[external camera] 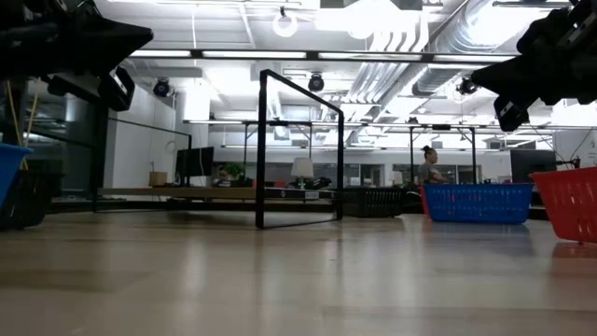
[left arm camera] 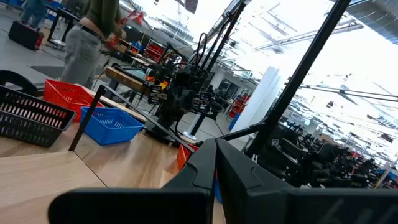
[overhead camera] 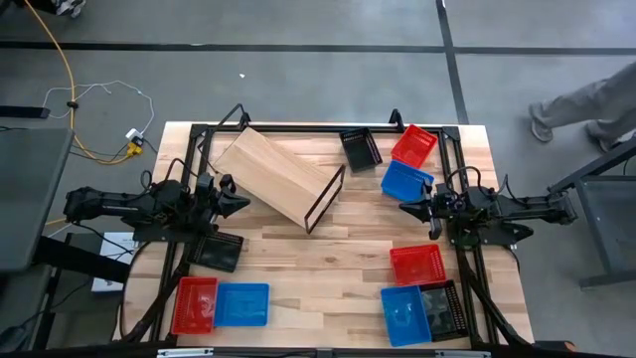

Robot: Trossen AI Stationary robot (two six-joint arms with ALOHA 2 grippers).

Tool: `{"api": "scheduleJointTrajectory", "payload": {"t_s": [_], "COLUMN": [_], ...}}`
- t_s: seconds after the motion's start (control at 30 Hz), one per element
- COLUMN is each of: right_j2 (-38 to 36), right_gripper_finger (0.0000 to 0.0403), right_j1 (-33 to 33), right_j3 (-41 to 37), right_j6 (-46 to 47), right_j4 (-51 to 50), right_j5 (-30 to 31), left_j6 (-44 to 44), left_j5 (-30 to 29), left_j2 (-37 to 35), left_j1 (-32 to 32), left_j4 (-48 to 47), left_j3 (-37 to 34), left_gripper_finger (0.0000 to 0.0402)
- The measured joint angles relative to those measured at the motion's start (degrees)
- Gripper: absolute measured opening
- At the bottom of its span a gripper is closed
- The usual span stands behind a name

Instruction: Stack baskets on shelf by color

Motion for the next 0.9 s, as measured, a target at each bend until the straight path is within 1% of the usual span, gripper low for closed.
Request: {"api": "scheduleJointTrajectory", "payload": {"t_s": [0.47,0.6,0.67,0.77,0.83,0.9], "right_j2": [0.02,0.02,0.00,0.01,0.01,0.02], "right_gripper_finger": [0.0000,0.0000,0.0000,0.0000,0.0000,0.0000], "right_j1": [0.00,0.01,0.00,0.02,0.01,0.02], "right_j3": [0.00,-0.01,-0.02,0.01,-0.01,0.00], "right_j6": [0.00,0.00,0.00,0.00,0.00,0.00], "right_j4": [0.00,0.00,0.00,0.00,0.00,0.00], "right_j5": [0.00,-0.01,0.00,-0.02,0.00,-0.01], "left_j6": [0.00,-0.12,-2.42,-5.54,-5.62,-5.27], "left_j5": [-0.22,-3.67,-4.96,-8.14,-10.53,-11.96], "left_j2": [-0.01,-0.02,0.00,0.18,1.17,2.69], "left_j1": [0.00,0.00,0.00,0.01,0.00,0.02], "left_j4": [0.00,1.43,3.13,9.39,11.41,10.71], "left_j3": [0.00,-0.02,-0.02,0.07,1.34,4.28], "left_gripper_finger": [0.0001,0.0001,0.0001,0.0001,0.0003,0.0011]}}
